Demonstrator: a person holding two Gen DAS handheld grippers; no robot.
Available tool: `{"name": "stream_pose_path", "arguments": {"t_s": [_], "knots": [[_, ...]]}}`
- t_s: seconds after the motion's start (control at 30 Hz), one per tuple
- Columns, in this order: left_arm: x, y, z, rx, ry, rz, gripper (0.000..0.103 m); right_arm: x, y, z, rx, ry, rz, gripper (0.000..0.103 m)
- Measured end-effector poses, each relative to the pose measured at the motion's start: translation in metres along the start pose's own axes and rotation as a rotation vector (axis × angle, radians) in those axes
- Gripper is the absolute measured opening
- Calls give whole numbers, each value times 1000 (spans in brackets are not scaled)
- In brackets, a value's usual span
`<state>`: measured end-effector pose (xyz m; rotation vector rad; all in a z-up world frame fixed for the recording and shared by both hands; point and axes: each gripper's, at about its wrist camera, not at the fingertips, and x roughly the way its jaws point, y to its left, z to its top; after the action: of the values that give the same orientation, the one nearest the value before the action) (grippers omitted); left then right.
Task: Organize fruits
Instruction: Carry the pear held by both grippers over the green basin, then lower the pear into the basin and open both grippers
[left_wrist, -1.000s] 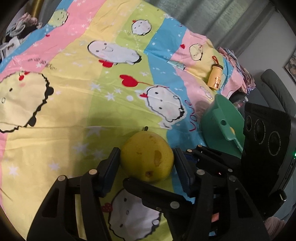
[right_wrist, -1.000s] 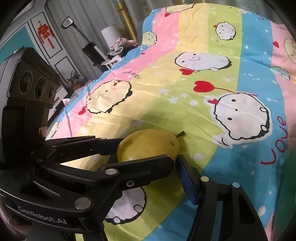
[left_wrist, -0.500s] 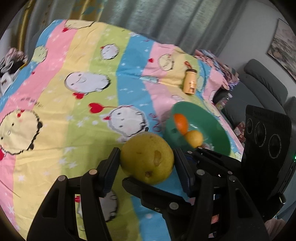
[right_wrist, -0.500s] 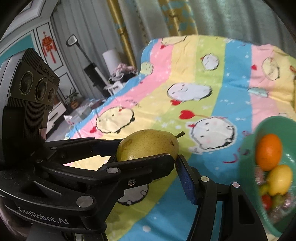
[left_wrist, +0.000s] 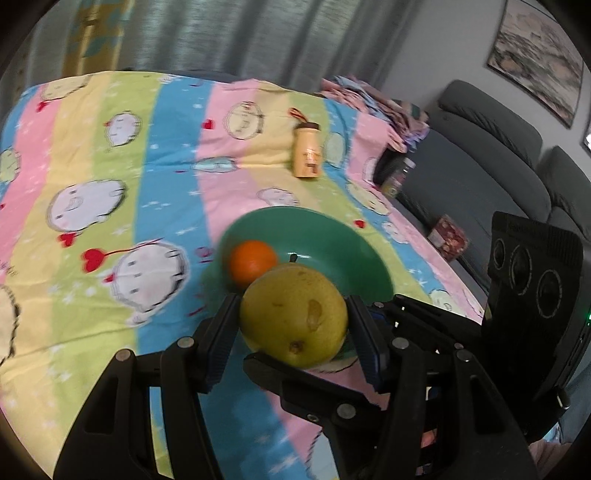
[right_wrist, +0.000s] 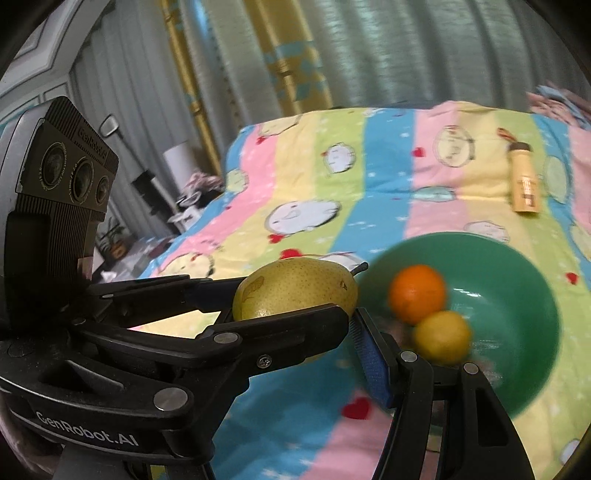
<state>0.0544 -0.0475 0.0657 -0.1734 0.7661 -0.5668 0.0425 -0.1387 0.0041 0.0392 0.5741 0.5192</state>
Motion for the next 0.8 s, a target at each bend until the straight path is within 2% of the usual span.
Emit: {"name": "stream_pose_path", "arguments": {"t_s": [0.2,0.57,0.7,0.8], "knots": [[39,-20,13,12,53,-52,58,-9,-41,1,49,21,-51,65],[104,-20,26,-47,196,-99,58,15,-97,4,113,195,-88,65],[119,-19,23,-58,232,-95,59,25,-100,3,79,264,-143,66],[118,-19,24,-64,225,-85,63,26,-98,4,56,268,-177,66]]}}
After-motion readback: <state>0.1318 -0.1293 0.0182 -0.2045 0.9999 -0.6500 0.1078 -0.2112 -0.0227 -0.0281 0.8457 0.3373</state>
